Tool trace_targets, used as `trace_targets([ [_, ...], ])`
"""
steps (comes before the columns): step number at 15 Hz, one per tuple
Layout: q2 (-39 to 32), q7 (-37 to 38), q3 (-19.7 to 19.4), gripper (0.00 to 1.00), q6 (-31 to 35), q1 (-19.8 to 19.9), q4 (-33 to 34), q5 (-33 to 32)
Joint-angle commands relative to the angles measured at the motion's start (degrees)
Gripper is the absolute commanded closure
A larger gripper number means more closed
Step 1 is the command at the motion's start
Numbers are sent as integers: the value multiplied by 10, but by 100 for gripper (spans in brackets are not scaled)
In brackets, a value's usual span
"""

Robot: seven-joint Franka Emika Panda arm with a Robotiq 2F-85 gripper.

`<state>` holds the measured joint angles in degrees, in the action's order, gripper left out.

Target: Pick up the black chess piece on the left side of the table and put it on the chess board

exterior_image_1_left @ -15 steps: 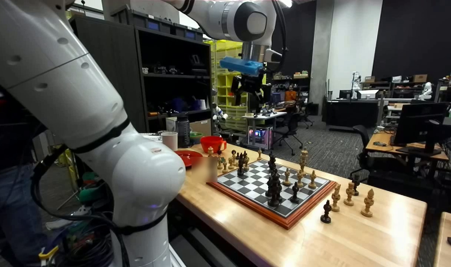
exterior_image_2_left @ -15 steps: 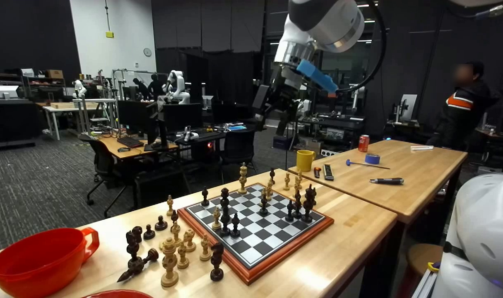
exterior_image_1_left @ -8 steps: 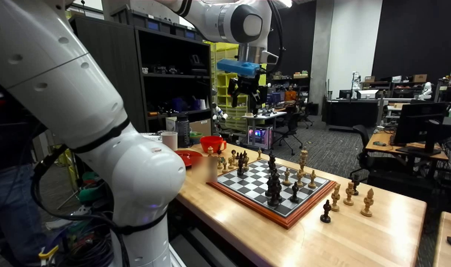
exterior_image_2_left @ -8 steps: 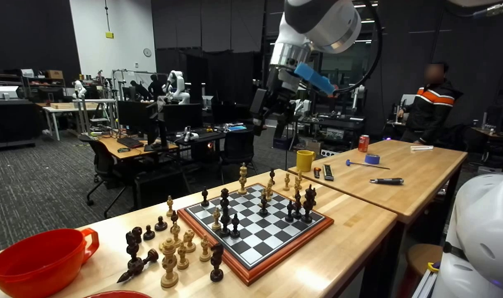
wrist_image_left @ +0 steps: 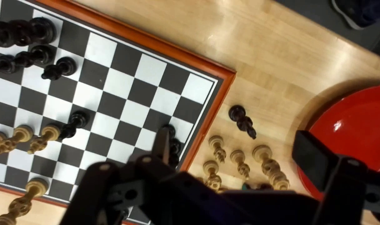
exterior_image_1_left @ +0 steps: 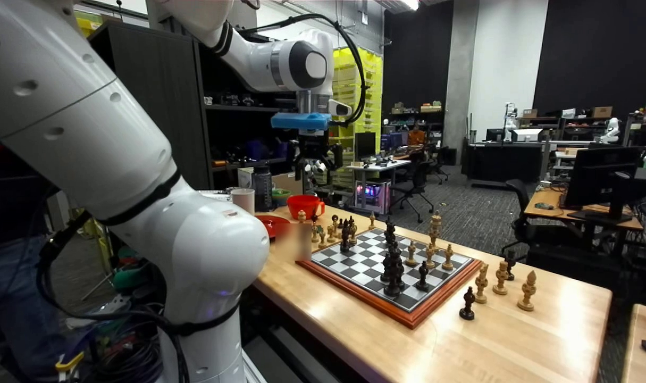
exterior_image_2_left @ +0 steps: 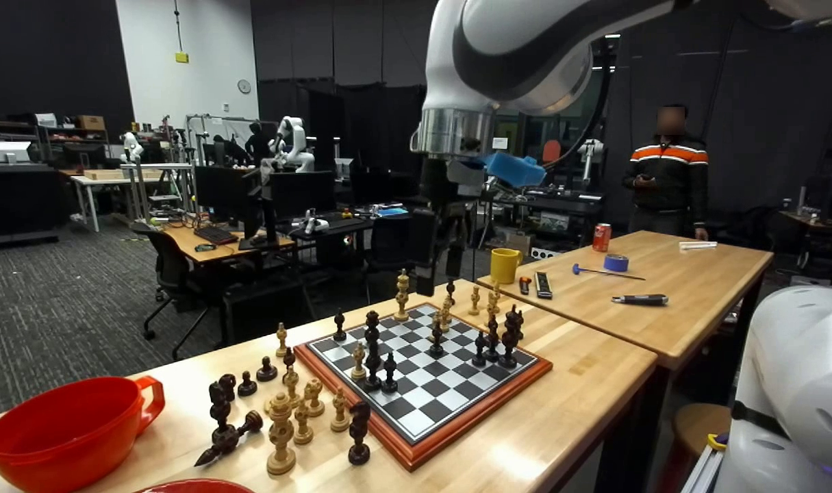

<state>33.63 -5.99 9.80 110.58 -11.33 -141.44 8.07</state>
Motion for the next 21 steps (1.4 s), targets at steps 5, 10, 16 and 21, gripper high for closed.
trace_targets([
  [5, 24, -14, 39, 0, 44, -70, -72, -8],
  [10, -7, -3, 54, 0, 161, -94, -94, -1],
  [16, -10, -1, 49, 0, 155, -96, -93, -7],
  [21, -18, 0, 52, 0, 155, -96, -88, -9],
])
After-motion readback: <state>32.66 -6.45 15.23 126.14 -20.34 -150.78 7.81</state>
